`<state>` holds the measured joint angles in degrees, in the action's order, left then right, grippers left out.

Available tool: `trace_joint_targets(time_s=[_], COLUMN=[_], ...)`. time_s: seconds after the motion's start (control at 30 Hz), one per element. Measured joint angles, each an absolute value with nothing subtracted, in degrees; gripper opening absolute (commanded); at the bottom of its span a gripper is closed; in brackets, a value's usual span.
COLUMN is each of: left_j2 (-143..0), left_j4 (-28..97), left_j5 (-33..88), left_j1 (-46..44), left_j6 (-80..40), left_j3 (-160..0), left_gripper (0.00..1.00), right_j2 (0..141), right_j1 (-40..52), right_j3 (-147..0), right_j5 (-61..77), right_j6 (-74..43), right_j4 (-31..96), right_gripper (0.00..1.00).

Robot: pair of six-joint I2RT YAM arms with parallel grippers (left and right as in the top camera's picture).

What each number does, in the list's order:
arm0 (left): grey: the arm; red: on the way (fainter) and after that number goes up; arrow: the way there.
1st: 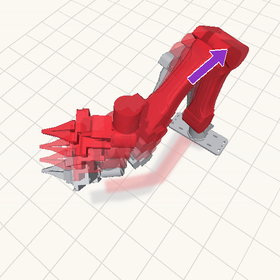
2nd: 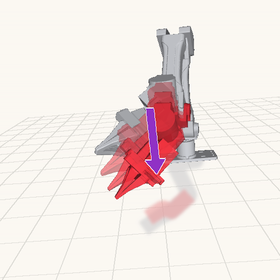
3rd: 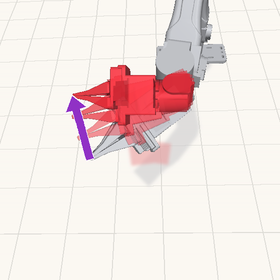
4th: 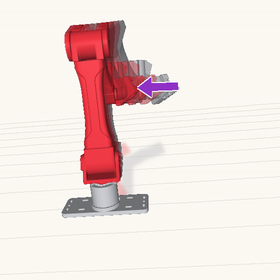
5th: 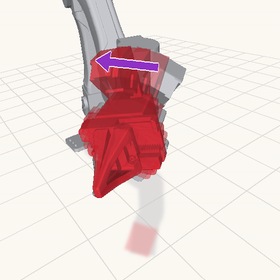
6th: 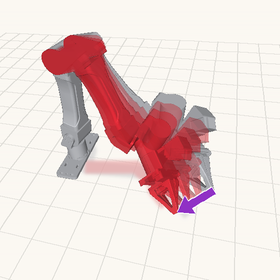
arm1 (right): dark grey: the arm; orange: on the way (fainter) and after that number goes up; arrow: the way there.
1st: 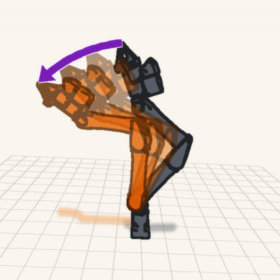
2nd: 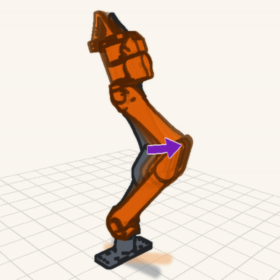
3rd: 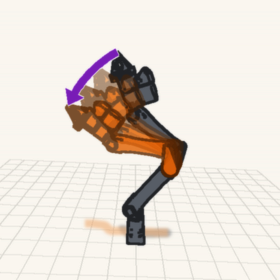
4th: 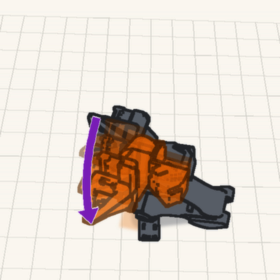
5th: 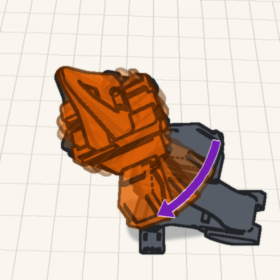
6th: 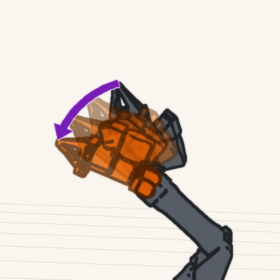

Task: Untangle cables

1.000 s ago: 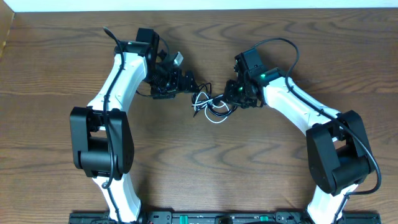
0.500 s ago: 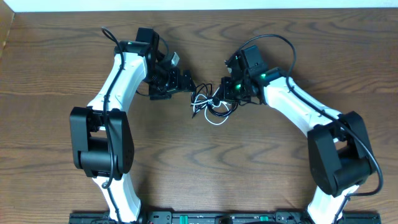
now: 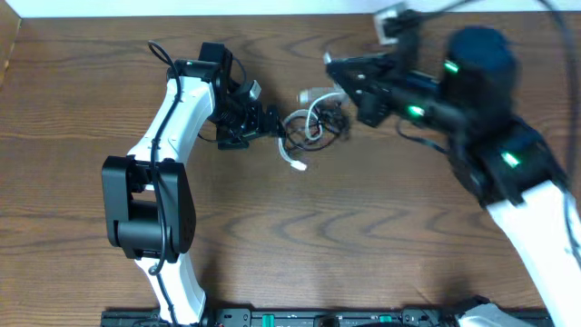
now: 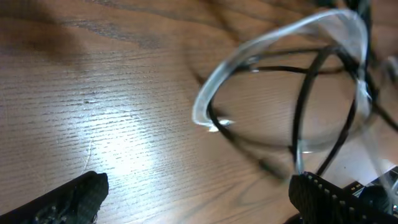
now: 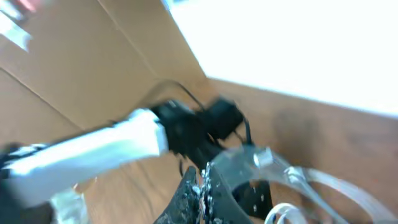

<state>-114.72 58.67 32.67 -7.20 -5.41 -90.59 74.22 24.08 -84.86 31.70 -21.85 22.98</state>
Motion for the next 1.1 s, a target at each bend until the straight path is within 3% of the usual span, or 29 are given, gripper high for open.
trace_joint_targets(time_s=[0.2, 0.43, 0.53, 0.67, 0.7, 0.77, 1.1], left_j2=[-114.7, -114.7, -114.7, -114.7, -114.7, -114.7, -114.7], left_j4=[58.7, 58.5, 58.5, 58.5, 58.7, 59.5, 57.3], left_j5=[32.6, 32.6, 32.6, 32.6, 32.6, 32.7, 32.8], left_j1=[-7.2, -7.2, -7.2, -7.2, -7.2, -7.4, -13.7], left_j6=[-5.6, -5.6, -5.6, -5.8, -5.8, -5.7, -5.6], left_j3=[-90.6, -90.6, -90.6, -90.6, -90.6, -90.6, -90.6], left_gripper=[0.98, 0.98, 0.98, 0.98, 0.98, 0.98, 0.98], right_j2=[65.3, 64.1, 65.6, 68.5, 69.5, 71.9, 84.5], right_j1=[24.1, 24.1, 24.1, 24.1, 24.1, 24.1, 22.4], right_j3=[-85.1, -85.1, -85.1, -85.1, -85.1, -85.1, -85.1], right_j5=[22.0, 16.0, 11.4, 6.4, 5.6, 4.2, 2.7], right_j6=[-21.8, -21.8, -22.5, -22.7, -22.9, -23.3, -24.5], right_j4=[24.1, 28.3, 32.9, 38.6, 40.3, 43.3, 47.3], right_gripper=[0.01, 0.02, 0.18, 0.53, 0.72, 0.97, 0.99])
